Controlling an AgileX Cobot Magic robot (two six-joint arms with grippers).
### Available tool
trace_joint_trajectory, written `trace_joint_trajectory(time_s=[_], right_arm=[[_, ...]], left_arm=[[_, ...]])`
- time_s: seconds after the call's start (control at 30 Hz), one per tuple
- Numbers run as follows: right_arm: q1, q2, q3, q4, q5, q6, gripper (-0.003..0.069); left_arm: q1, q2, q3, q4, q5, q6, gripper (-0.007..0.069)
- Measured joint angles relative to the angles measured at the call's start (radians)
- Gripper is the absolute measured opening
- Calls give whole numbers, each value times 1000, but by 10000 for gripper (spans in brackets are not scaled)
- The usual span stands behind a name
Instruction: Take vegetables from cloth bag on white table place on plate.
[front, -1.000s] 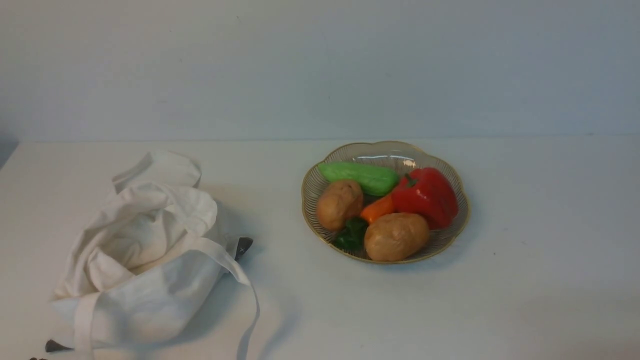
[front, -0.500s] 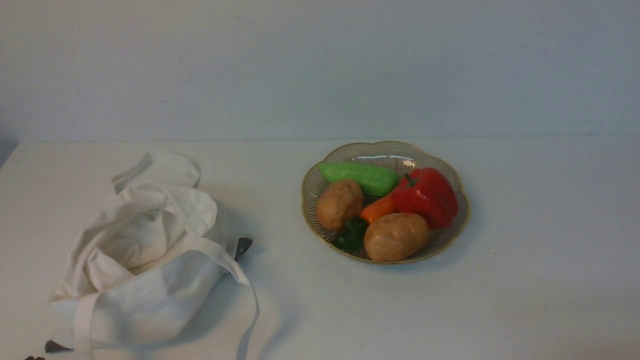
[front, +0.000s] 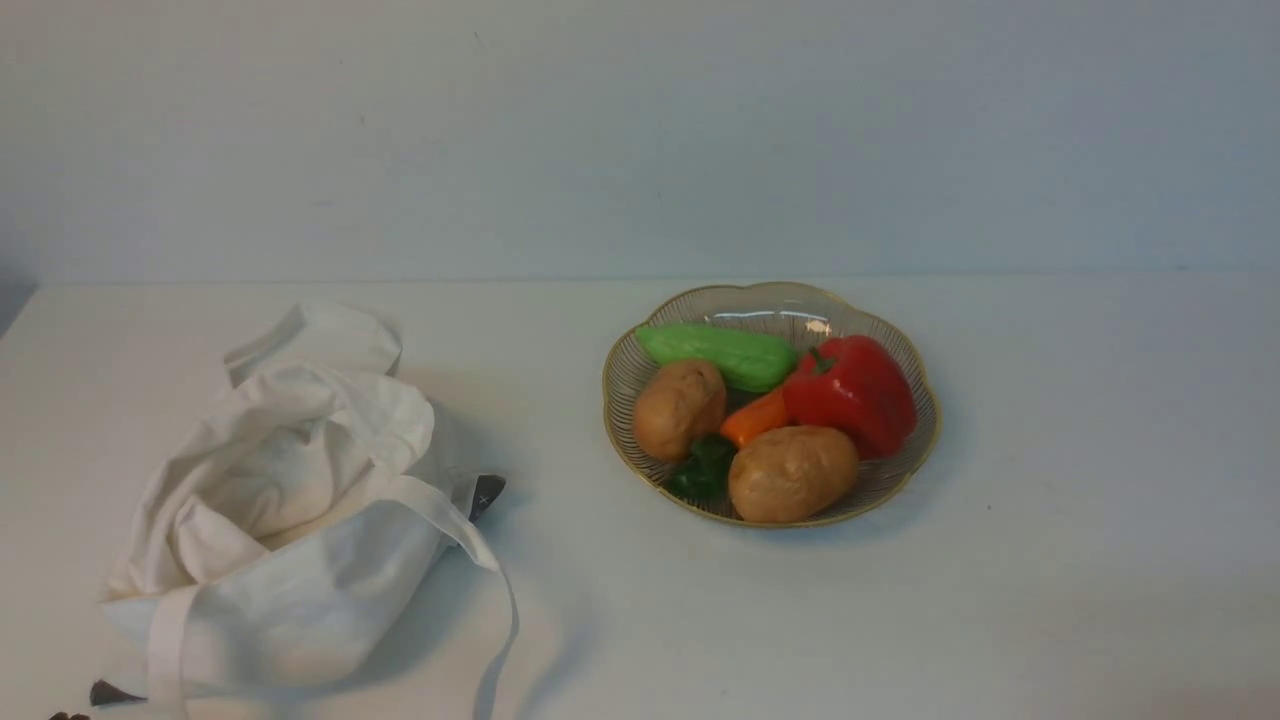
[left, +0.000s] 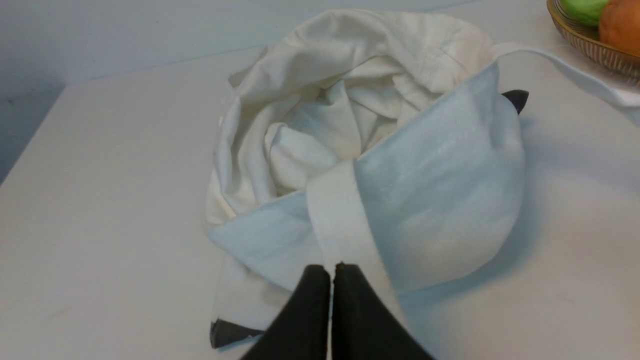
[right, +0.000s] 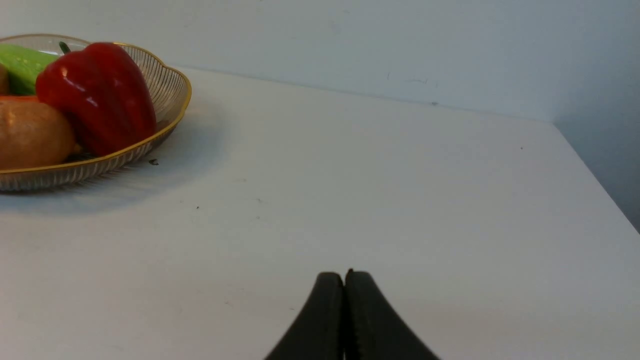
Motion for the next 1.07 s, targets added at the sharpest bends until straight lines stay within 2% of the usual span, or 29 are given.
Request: trace_joint_trajectory(time_s=[1.07], right_arm=[[0, 0, 0, 0, 0, 0, -15]], left_arm=[[0, 0, 0, 0, 0, 0, -5]])
